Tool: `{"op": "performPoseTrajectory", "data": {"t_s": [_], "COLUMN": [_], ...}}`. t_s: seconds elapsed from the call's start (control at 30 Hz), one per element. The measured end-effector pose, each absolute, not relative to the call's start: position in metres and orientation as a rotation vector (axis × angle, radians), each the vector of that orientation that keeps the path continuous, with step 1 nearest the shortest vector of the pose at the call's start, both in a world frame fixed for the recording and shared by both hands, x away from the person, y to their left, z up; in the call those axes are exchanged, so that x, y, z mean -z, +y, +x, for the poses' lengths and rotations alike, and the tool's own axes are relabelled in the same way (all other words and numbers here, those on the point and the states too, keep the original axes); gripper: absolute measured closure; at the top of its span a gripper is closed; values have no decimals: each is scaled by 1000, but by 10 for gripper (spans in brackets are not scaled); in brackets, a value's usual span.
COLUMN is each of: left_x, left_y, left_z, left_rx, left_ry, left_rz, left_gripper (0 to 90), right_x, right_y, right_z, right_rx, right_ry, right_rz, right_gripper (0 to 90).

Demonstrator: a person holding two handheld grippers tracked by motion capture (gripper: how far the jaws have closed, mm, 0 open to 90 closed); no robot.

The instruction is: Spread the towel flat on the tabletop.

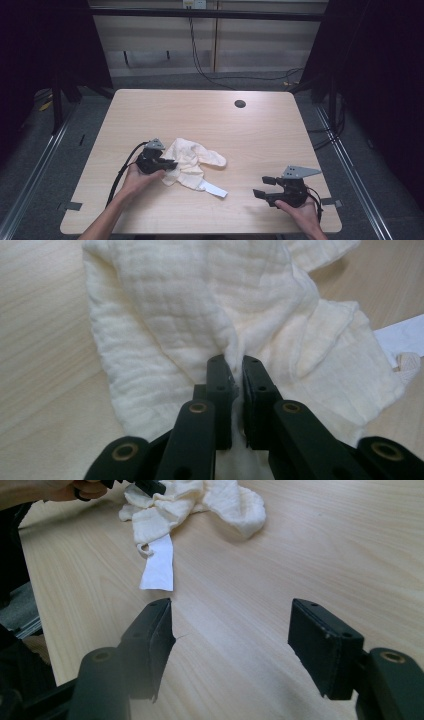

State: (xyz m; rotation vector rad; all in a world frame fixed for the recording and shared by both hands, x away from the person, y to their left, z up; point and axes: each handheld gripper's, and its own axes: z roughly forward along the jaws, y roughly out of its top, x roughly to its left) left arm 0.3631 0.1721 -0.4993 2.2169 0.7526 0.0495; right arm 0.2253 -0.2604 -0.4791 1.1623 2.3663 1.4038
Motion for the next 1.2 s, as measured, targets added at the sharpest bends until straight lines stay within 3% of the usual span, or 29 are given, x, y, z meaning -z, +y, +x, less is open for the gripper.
{"op": "performPoseTrajectory", "data": {"t_s": [0.7, 1.0, 1.2], "left_x": [494, 480, 466], "left_y": [144, 149, 158], "left_z": [309, 310, 286], "left_rx": [5, -47, -103], "left_ry": [583, 576, 547], "left_rz": [2298, 2280, 2277], "left_gripper": [825, 579, 564], "right_x": [482, 482, 484], "right_y": [-254, -253, -253], "right_z": [224, 225, 225], "right_rx": [-1373, -1375, -1371], "right_ry": [2396, 2405, 2405], "right_rz": [1132, 1109, 1117], "right_gripper": [333, 317, 312]}}
